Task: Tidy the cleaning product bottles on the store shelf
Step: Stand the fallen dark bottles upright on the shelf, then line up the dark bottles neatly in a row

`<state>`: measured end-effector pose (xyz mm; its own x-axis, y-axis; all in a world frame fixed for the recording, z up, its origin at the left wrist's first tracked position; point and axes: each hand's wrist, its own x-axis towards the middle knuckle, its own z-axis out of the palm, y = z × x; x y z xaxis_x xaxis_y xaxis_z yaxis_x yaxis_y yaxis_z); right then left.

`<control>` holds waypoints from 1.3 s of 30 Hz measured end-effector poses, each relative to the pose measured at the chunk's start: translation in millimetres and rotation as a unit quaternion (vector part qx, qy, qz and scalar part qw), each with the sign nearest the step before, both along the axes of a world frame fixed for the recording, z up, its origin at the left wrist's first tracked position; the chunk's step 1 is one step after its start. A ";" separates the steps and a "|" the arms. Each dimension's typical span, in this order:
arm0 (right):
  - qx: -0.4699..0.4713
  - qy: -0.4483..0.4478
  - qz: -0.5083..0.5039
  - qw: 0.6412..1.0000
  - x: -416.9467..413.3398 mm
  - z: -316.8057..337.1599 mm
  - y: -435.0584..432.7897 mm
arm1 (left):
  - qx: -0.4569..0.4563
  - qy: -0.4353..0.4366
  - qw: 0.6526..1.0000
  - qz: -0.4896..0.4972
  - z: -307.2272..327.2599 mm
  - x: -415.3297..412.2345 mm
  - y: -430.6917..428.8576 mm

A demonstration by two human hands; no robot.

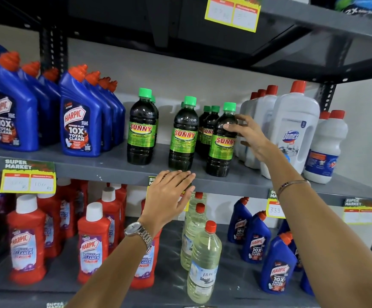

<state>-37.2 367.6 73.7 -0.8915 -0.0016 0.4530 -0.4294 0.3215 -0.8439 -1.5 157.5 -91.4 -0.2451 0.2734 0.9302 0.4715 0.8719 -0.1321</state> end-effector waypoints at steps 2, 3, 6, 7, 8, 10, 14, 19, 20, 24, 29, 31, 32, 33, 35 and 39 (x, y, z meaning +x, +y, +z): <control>0.002 -0.007 0.013 1.000 -0.1 -2.3 -1.2 | 0.001 0.003 1.000 0.000 -0.1 0.3 0.1; -0.003 -0.009 0.018 1.000 0.8 -2.7 -1.5 | 0.001 0.004 1.000 0.000 0.0 0.5 0.2; -0.014 -0.010 0.019 1.000 3.5 -2.0 -0.7 | 0.003 0.011 1.000 -0.003 0.1 0.0 0.9; -0.015 -0.009 0.020 1.000 4.5 -1.8 -0.3 | 0.004 0.014 1.000 -0.005 -0.1 -0.3 1.1; -0.015 -0.009 0.023 1.000 6.0 -1.9 -0.5 | 0.004 0.016 1.000 -0.005 -0.1 -0.4 1.4; -0.015 -0.007 0.031 0.999 6.9 -3.0 -0.6 | 0.006 0.017 1.000 -0.006 0.1 -0.2 1.9; -0.015 0.003 0.034 0.999 7.1 -5.4 -1.2 | 0.006 0.008 1.000 -0.006 -0.4 -0.6 2.0; -0.030 0.011 0.030 0.999 6.5 -18.8 -5.8 | 0.008 0.000 1.000 -0.009 -1.5 -1.4 2.3; -0.035 0.000 0.029 0.999 6.1 -24.8 -6.2 | 0.012 -0.005 1.000 -0.014 -1.3 -0.4 2.5; 0.001 -0.038 0.026 0.999 3.1 -50.7 -3.0 | 0.022 -0.011 0.999 -0.034 7.6 4.7 2.5; 0.070 -0.073 0.018 0.995 1.2 -64.7 -0.8 | 0.260 -0.139 0.954 -0.055 56.5 3.2 -4.1; 0.109 -0.064 0.009 0.992 -4.7 -70.4 1.3 | 0.279 -0.289 0.914 -0.063 71.9 -5.2 -11.7; 0.120 -0.061 0.011 0.991 -15.3 -76.1 6.4 | 0.262 -0.369 0.889 -0.071 78.2 -10.0 -15.5; 0.124 -0.060 0.015 0.990 -18.8 -79.0 8.1 | 0.241 -0.435 0.864 -0.081 83.0 -14.8 -19.2; 0.129 -0.063 0.002 0.990 -10.1 -76.2 4.0 | 0.224 -0.508 0.826 -0.097 90.4 -22.7 -22.2; 0.134 -0.074 -0.017 0.988 -1.6 -72.9 0.6 | 0.249 -0.524 0.803 -0.139 96.5 -32.2 -23.0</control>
<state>-38.8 368.2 0.8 -0.9496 -0.0735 0.3047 -0.2929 0.5538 -0.7794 -33.6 134.5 5.1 -0.9576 0.1120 0.2653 0.2831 0.5356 0.7956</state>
